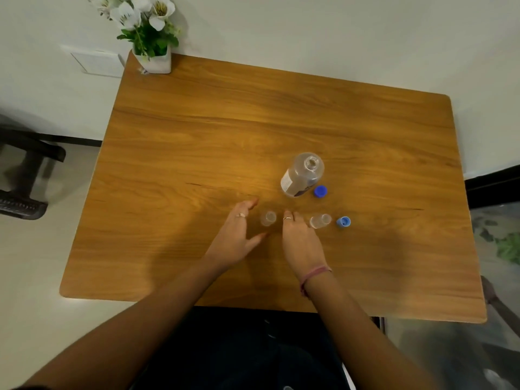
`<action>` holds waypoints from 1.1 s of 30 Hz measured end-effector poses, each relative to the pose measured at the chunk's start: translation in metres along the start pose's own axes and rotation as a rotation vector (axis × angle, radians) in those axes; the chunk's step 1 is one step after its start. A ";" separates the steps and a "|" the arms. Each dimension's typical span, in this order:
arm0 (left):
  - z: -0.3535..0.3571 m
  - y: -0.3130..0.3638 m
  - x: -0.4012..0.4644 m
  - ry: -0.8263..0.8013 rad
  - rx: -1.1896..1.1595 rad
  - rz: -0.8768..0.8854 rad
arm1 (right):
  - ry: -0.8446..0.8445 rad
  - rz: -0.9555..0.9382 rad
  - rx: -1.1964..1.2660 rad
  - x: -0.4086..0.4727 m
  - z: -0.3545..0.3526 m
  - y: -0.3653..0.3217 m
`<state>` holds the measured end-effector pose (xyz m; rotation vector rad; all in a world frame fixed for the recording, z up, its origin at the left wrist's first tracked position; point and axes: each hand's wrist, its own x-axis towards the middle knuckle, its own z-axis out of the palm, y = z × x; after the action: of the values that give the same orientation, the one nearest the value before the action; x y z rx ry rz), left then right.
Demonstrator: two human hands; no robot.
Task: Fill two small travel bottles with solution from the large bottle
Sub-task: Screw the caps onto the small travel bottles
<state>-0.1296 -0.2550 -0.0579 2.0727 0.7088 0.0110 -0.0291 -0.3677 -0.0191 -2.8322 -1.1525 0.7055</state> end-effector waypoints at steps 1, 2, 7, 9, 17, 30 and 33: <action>0.001 0.003 0.005 -0.011 -0.013 0.004 | 0.016 0.012 -0.023 0.001 0.002 -0.002; 0.002 0.005 0.010 -0.021 -0.028 0.008 | 0.032 0.019 -0.039 0.002 0.004 -0.003; 0.006 0.012 0.026 -0.060 -0.041 0.004 | 0.050 0.010 -0.039 0.006 0.004 -0.003; 0.009 0.011 0.027 -0.058 -0.057 -0.006 | 0.053 0.010 -0.042 0.006 0.003 -0.004; -0.007 0.015 0.028 -0.046 -0.220 -0.030 | 0.179 0.025 -0.051 -0.007 -0.022 -0.010; -0.091 0.075 0.047 0.211 -0.498 0.174 | 0.530 0.005 0.623 -0.004 -0.147 -0.006; -0.117 0.106 0.055 0.234 -0.522 0.251 | 0.544 -0.050 0.663 0.003 -0.170 -0.006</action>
<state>-0.0643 -0.1828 0.0777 1.6521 0.5095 0.5330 0.0377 -0.3338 0.1333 -2.2081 -0.7175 0.2140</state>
